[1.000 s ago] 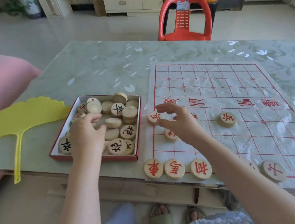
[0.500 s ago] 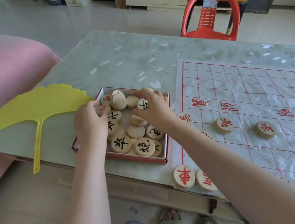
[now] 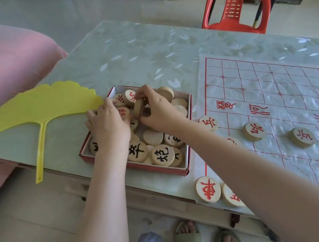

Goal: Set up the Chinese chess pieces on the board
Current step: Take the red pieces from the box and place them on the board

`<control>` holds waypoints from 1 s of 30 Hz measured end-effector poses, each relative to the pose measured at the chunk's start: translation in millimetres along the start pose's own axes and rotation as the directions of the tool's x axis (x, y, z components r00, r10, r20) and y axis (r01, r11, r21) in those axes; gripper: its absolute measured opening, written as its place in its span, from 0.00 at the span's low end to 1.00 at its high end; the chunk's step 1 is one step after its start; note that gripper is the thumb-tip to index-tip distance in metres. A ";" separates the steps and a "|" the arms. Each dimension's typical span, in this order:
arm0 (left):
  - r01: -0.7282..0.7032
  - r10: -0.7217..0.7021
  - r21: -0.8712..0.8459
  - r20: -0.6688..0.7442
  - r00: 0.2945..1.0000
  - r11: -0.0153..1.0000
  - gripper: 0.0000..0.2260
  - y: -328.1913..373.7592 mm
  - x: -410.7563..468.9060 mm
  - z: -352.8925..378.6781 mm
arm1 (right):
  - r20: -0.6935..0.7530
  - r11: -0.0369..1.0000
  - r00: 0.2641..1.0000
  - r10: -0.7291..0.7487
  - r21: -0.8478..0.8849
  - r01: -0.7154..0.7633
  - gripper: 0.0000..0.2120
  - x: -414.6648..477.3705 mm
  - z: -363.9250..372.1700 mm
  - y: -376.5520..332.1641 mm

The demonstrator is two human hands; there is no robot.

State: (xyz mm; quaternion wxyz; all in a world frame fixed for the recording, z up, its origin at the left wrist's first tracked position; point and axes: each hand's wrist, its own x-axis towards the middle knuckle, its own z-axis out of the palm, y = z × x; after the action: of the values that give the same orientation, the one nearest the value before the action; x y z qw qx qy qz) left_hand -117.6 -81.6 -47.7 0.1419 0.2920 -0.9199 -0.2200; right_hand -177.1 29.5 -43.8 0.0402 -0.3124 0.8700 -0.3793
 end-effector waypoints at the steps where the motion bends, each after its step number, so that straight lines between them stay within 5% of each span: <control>1: -0.005 0.005 -0.039 -0.006 1.000 0.999 0.16 -0.2 -0.6 -2.0 | -0.011 0.998 1.000 0.020 0.055 -0.019 0.20 -5.1 -2.9 -1.9; 4: -0.045 0.047 -0.158 0.008 0.999 0.986 0.17 2.0 -6.2 -8.4 | -0.022 0.981 0.998 0.066 0.184 -0.061 0.19 -16.6 -9.8 -6.6; 13: -0.028 0.041 -0.309 0.035 0.999 0.951 0.20 11.6 -16.7 -14.3 | 0.113 0.998 0.994 -0.001 0.059 -0.006 0.23 -42.8 -22.3 -1.4; 20: -0.035 0.054 -0.316 0.051 0.997 0.948 0.21 7.3 -18.5 -21.0 | 0.017 0.995 0.998 -0.053 0.088 0.052 0.13 -50.9 -17.7 1.6; 30: -0.060 0.116 -0.461 0.093 0.989 0.885 0.24 14.3 -31.3 -38.1 | -0.002 0.967 0.998 0.070 0.245 -0.067 0.31 -87.5 -43.5 5.1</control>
State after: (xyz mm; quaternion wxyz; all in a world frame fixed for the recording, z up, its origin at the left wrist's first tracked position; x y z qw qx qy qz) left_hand -84.8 -64.5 -12.0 0.1618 0.1948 -0.8614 -0.4404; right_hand -123.0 110.0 -31.1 0.0871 -0.2730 0.8270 -0.4837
